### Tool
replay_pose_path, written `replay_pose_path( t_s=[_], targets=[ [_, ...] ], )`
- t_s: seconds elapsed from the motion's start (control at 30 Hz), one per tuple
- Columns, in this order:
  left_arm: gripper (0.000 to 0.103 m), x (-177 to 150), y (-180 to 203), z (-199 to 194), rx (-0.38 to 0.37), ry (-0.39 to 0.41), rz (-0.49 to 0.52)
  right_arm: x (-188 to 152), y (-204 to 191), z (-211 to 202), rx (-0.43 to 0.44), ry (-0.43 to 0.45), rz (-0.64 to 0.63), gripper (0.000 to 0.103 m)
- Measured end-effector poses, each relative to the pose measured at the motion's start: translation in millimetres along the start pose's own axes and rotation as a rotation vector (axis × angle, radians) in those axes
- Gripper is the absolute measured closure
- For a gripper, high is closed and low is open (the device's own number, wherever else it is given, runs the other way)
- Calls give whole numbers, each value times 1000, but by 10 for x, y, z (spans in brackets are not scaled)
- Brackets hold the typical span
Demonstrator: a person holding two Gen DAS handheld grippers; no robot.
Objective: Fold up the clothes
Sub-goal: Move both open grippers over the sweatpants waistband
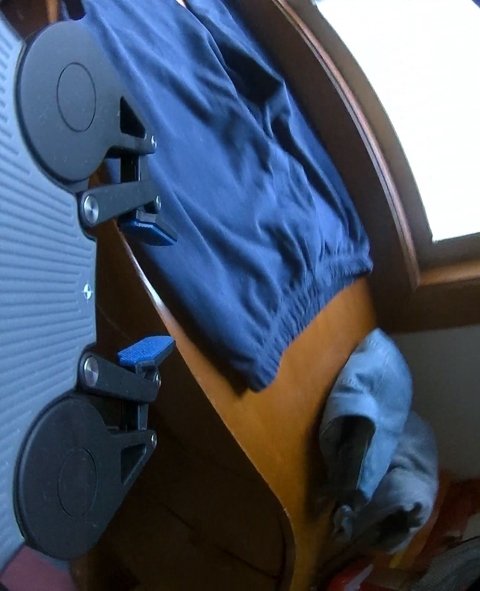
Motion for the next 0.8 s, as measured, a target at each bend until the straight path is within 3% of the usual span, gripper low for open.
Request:
replay_pose_path(
  t_s=[0.2, 0.37, 0.47, 0.8],
  targets=[
    [25, 413, 181, 321, -23, -32, -1, 268, 133, 219, -38, -11, -51, 45],
    [25, 628, 311, 471, -32, -48, -13, 420, 301, 331, -23, -18, -29, 36],
    [25, 651, 408, 510, 4, -43, -26, 507, 360, 403, -11, -22, -41, 35],
    [24, 604, 641, 453, 145, -53, -151, 665, 607, 623, 153, -74, -25, 33]
  ],
)
Point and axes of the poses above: each gripper's, at about its wrist camera, not at the fingertips, and z roughly the way its jaws point, y to its right, x to its top, the point moved 1 cm from there along z, roughly the way its jaws point, and after that the axes turned 9 degrees about -x, right-handed, at the moved point
